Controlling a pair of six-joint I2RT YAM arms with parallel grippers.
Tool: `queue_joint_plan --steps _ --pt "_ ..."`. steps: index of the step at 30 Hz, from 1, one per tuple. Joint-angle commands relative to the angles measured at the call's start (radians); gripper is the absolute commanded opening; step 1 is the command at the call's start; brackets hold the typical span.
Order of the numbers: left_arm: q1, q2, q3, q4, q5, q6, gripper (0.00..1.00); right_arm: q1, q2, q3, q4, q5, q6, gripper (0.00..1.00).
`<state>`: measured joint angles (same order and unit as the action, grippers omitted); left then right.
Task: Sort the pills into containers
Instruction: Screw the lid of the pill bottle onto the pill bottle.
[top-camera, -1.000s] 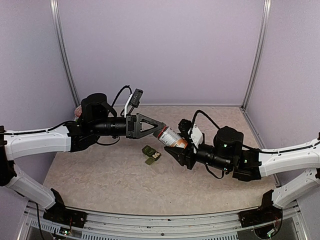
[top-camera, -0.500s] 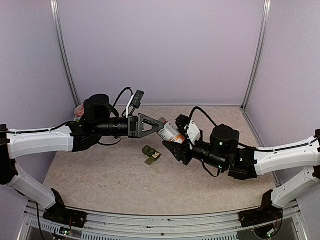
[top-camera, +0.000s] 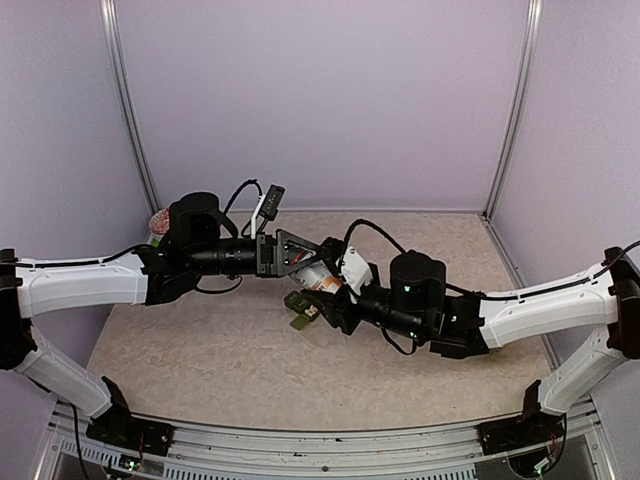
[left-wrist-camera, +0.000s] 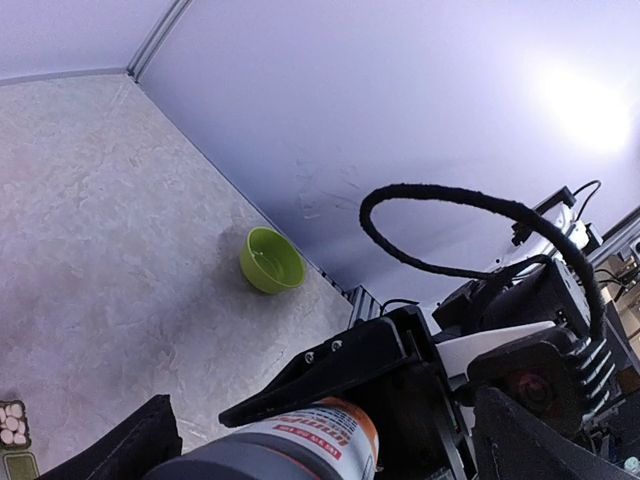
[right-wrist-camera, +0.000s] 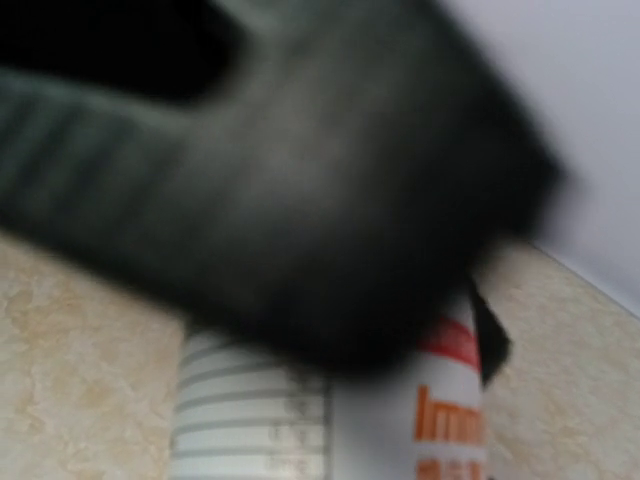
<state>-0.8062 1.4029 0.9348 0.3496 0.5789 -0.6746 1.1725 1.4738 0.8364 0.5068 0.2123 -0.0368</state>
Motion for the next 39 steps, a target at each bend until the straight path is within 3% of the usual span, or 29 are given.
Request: queue_joint_plan --steps 1,11,25,36,39 --pt "-0.011 -0.039 0.004 0.056 0.03 0.024 0.99 0.016 0.055 0.027 -0.063 -0.042 0.004 0.04" --pt "0.001 -0.061 -0.001 0.022 0.013 0.015 0.99 0.024 0.045 0.016 -0.053 -0.06 -0.014 0.04" --pt "0.042 -0.075 -0.004 -0.056 0.089 -0.065 0.98 -0.002 -0.104 -0.079 0.025 0.024 -0.215 0.03" --pt "0.045 -0.038 0.016 -0.123 0.136 -0.069 0.84 -0.006 -0.116 -0.106 0.058 0.081 -0.328 0.03" --pt "0.047 -0.037 0.015 -0.112 0.143 -0.071 0.76 -0.007 -0.115 -0.107 0.056 0.086 -0.331 0.03"
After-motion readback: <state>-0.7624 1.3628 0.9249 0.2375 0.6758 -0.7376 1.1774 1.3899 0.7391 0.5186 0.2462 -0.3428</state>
